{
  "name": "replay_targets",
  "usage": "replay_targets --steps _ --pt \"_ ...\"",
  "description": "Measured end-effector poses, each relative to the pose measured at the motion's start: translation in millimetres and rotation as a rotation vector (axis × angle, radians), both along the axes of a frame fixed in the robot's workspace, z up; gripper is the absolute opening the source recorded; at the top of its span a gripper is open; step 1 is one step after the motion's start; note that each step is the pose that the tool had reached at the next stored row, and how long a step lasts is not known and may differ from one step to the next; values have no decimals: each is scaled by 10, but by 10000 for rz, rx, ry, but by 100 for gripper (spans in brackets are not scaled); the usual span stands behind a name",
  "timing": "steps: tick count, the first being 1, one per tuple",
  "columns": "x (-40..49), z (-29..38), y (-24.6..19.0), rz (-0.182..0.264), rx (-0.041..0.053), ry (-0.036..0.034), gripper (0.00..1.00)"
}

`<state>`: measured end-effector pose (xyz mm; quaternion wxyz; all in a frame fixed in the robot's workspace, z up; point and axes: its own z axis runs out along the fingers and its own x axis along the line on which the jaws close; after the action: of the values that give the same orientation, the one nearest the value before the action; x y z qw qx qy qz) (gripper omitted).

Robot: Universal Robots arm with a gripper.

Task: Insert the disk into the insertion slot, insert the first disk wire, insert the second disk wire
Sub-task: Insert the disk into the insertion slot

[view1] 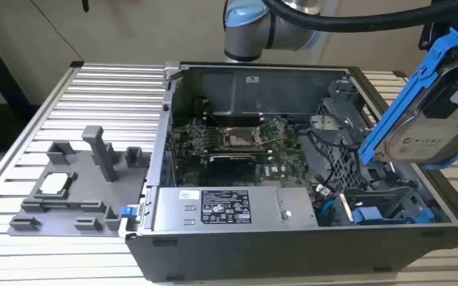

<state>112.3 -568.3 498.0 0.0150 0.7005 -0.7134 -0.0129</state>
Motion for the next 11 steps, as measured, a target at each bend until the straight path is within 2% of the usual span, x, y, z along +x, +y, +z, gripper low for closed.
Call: replay_targets --steps 6,11 --pt "0 -3 0 0 0 0 33" --pt "0 -40 0 0 0 -6 33"
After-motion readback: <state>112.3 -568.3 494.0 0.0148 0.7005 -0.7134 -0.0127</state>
